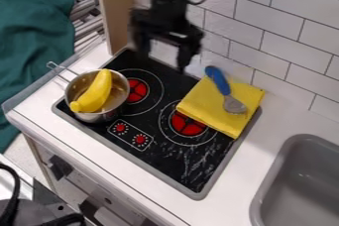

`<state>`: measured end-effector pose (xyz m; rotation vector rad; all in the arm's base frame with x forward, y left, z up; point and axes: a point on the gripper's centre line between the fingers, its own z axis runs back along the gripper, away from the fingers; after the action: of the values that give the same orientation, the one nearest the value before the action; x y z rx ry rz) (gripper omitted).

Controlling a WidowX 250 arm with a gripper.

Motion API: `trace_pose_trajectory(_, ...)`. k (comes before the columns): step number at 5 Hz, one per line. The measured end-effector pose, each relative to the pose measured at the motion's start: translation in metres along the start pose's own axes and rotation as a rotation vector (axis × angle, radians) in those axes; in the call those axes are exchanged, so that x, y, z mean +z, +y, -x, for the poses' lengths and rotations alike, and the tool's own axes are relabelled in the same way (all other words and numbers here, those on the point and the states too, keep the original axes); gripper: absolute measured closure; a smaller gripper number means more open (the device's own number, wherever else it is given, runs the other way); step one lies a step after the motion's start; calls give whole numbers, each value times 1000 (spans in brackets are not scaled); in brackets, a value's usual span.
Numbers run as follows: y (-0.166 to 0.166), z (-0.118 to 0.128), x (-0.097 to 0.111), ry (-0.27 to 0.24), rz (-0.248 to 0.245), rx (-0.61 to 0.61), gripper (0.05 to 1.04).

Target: Take the yellow object out from the pot and put it beside the left burner

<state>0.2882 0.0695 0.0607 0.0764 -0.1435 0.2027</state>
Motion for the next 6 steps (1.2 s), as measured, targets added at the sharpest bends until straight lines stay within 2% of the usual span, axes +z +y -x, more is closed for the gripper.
trace_pose_trajectory(1, 30, 23, -15, 24, -12, 27, 79)
trace_pose_trajectory(3, 71, 35, -48, 54, -25, 98, 79)
trace_pose_trajectory(4, 83, 31, -56, 53, -28, 124, 79)
trace_pose_trajectory(6, 90, 21, -84, 117, -6, 117, 79)
